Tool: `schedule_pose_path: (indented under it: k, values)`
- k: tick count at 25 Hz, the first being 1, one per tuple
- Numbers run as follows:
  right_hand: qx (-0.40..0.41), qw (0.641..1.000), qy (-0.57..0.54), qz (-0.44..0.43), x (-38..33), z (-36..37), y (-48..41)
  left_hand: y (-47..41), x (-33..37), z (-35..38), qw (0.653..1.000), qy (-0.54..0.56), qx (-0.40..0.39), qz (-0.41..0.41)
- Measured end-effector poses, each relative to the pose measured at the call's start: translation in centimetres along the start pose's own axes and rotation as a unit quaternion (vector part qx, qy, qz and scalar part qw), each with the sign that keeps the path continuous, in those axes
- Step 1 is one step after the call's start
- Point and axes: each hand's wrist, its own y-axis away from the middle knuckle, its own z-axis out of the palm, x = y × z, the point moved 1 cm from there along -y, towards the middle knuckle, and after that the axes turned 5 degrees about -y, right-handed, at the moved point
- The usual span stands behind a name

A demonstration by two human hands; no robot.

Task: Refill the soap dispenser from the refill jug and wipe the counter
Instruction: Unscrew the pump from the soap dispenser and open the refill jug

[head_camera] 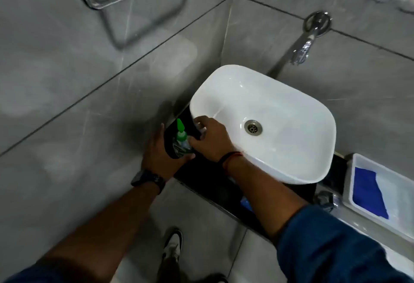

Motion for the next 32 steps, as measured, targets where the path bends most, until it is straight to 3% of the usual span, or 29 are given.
schedule_pose_path:
  k: [4, 6, 9, 13, 16, 20, 25, 29, 32]
  values:
    - [-0.001, 0.999, 0.014, 0.038, 0.7, 3.5, -1.0, -1.9, -0.3, 3.1, 0.995, -0.09, -0.037, 0.027]
    - [0.006, 0.999, 0.007, 0.05, 1.1, 4.5, -1.8, -2.5, -0.4, 3.9, 0.998, -0.061, -0.019, -0.023]
    - [0.008, 0.998, 0.009, 0.053, 1.8, 5.3, -2.5, -2.6, -0.4, 4.8, 0.997, -0.069, 0.004, 0.02]
    - [-0.02, 0.999, 0.023, 0.015, 2.0, 5.3, -3.2, -3.3, -1.0, 5.3, 0.996, -0.089, 0.007, 0.007]
    - [-0.063, 0.997, 0.032, -0.034, 1.9, 4.9, -3.4, -3.4, -1.8, 6.1, 0.984, -0.16, -0.033, 0.07]
    - [-0.093, 0.992, 0.007, -0.087, 1.9, 3.9, -3.6, -3.1, -2.2, 5.3, 0.998, 0.016, 0.007, -0.057]
    - [-0.007, 0.999, -0.032, -0.011, 1.9, 4.5, -2.9, -2.8, -1.8, 5.1, 0.998, 0.03, 0.019, -0.058]
    - [0.014, 0.991, -0.132, -0.026, 2.3, 4.8, -1.4, -2.8, -2.1, 5.2, 0.998, 0.002, 0.023, -0.059]
    - [0.05, 0.988, -0.143, 0.006, 2.6, 5.0, -1.0, -2.7, -2.0, 5.3, 0.998, 0.008, 0.031, -0.059]
